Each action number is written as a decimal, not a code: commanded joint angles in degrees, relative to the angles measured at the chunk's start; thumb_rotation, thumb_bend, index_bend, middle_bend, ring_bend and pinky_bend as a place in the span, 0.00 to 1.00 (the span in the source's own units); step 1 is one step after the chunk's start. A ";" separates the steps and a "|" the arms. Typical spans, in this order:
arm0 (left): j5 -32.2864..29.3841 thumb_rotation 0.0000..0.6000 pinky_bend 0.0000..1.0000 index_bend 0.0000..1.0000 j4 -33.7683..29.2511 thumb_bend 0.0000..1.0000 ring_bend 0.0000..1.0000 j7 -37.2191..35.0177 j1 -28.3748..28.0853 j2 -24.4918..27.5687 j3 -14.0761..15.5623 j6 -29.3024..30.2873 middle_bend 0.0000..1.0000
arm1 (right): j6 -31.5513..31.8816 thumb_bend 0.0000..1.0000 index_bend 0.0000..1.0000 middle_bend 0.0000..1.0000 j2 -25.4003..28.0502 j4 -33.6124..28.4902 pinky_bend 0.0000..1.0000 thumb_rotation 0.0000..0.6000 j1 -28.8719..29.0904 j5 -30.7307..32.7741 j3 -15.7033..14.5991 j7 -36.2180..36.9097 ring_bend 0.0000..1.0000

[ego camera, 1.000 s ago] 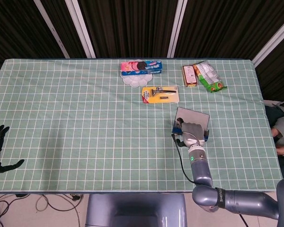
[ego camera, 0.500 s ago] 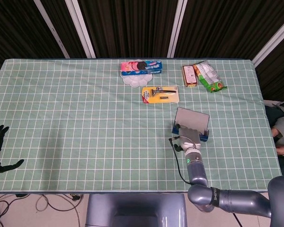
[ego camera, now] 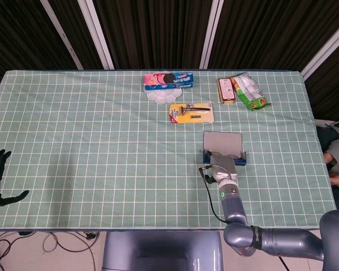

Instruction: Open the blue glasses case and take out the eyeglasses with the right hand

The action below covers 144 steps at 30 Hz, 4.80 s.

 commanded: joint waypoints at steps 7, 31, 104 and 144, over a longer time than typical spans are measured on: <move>0.15 1.00 0.00 0.00 -0.08 0.02 0.00 -0.41 -0.06 0.12 0.09 -0.23 0.00 | 3.23 0.42 0.29 0.92 1.31 -5.10 1.00 1.00 -1.05 -0.07 -1.43 -0.36 0.95; 1.30 1.00 0.00 0.00 -0.15 0.02 0.00 -0.78 0.03 0.11 0.46 0.27 0.00 | 15.68 0.42 0.32 0.92 7.74 -10.73 1.00 1.00 -3.80 3.90 -6.09 -9.24 0.95; -1.16 1.00 0.00 0.00 -0.24 0.02 0.00 1.85 0.11 -0.57 -0.24 0.22 0.00 | 6.57 0.26 0.00 0.92 6.94 10.83 1.00 1.00 -7.38 12.40 5.41 -8.91 0.95; -1.25 1.00 0.00 0.00 -0.53 0.02 0.00 1.00 0.18 -0.23 -0.37 0.06 0.00 | 3.48 0.91 0.22 0.96 6.12 10.76 1.00 1.00 -1.45 24.02 12.62 -11.17 0.98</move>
